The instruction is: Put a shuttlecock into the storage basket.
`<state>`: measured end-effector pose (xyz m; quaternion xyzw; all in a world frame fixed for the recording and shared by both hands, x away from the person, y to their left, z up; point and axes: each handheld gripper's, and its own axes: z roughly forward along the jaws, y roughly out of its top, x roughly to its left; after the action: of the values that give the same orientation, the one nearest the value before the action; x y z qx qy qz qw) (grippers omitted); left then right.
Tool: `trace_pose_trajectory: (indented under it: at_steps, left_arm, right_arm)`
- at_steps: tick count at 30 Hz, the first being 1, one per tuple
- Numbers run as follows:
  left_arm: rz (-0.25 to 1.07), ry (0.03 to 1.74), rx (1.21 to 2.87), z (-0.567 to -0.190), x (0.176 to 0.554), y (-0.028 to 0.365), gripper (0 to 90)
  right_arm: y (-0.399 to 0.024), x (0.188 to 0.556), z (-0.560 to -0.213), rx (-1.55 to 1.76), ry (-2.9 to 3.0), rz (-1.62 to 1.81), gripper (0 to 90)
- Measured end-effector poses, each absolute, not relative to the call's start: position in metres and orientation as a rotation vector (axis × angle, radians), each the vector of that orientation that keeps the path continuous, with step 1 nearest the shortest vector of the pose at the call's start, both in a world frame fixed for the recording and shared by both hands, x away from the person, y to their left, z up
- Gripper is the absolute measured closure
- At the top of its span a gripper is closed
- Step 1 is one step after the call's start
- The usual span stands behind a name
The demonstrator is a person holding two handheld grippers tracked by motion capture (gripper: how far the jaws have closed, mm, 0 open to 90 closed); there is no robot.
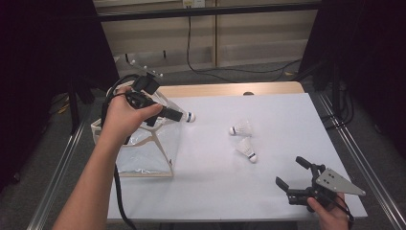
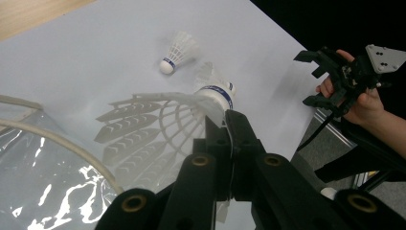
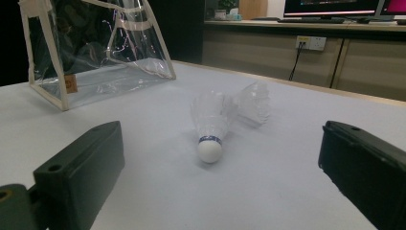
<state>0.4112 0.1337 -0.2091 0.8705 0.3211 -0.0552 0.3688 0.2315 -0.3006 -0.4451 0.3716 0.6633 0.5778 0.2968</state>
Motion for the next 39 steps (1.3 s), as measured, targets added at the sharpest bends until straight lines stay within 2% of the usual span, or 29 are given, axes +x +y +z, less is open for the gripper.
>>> trace_pose_trajectory:
  at_steps: [39]
  left_arm:
    - [-0.091,0.875,2.226,-0.19,0.422,0.156,89.4]
  right_arm:
    - [-0.301,0.232,-0.445,0.985,1.766,1.531,1.6]
